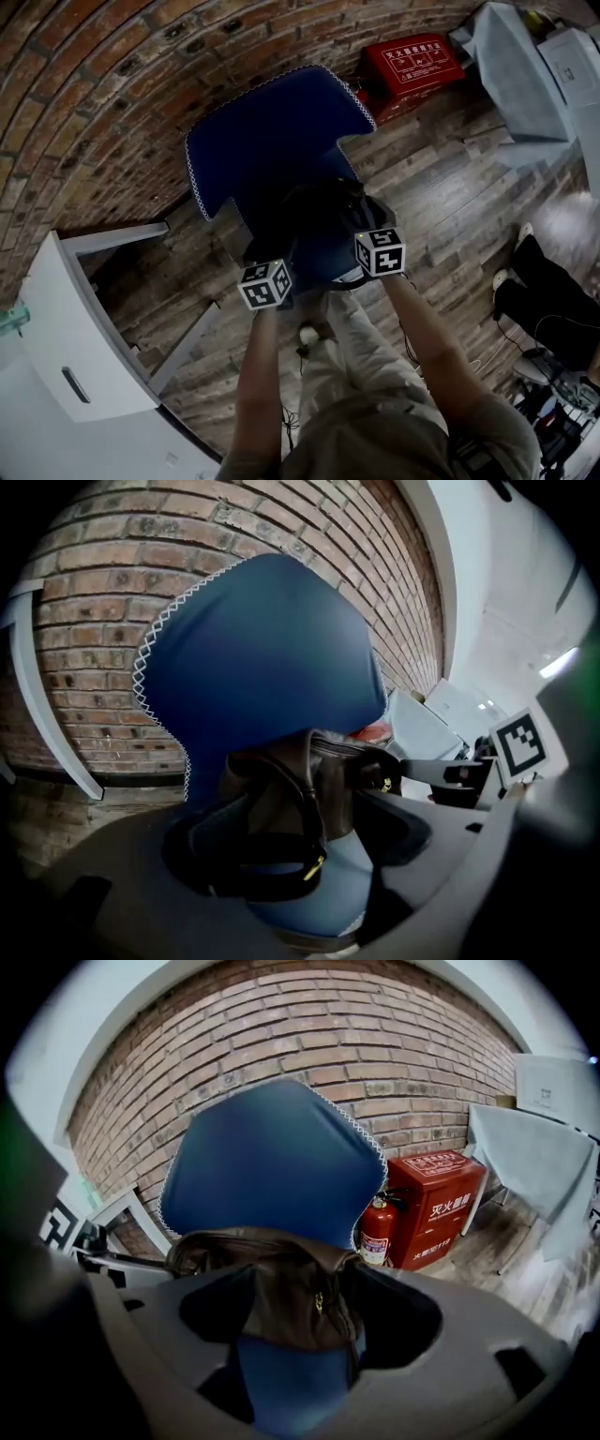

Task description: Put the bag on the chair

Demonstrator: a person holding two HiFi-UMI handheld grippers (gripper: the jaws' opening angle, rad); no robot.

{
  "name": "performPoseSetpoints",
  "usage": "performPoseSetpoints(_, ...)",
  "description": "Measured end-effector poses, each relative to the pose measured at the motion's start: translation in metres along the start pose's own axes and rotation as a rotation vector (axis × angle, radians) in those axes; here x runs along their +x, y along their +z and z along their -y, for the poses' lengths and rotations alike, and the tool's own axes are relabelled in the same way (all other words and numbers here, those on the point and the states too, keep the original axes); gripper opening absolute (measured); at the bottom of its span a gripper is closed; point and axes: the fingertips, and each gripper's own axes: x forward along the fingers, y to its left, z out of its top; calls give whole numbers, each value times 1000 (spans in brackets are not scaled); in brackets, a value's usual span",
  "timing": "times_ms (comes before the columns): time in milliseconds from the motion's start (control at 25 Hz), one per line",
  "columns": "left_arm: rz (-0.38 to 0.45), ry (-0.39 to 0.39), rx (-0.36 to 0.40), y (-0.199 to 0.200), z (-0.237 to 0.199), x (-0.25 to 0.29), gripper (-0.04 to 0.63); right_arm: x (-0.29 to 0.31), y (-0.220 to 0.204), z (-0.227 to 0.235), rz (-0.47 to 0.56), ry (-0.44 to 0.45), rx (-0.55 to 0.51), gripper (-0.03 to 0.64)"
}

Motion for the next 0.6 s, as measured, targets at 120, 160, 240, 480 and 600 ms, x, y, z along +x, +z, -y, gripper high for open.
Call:
performPoseSetpoints(120,38,-8,-20,6,4,-18,330,-17,4,-8,20,1,0,291)
performPoseSetpoints(160,51,-14,-26,8,6,-25,330,-23,5,-11,28,1,-2,291)
performPoseSetpoints(240,75,-24,-28,13,12,-38,330,-37,8,-18,46,2,-2,291)
performPoseSetpoints(480,134,-50,-14,24,32,-80,316,-85,19,-37,115,-15,6,291)
performPoseSetpoints(600,162,-58,0,26,45,-106,235,-114,23,-49,141,-24,-9,183)
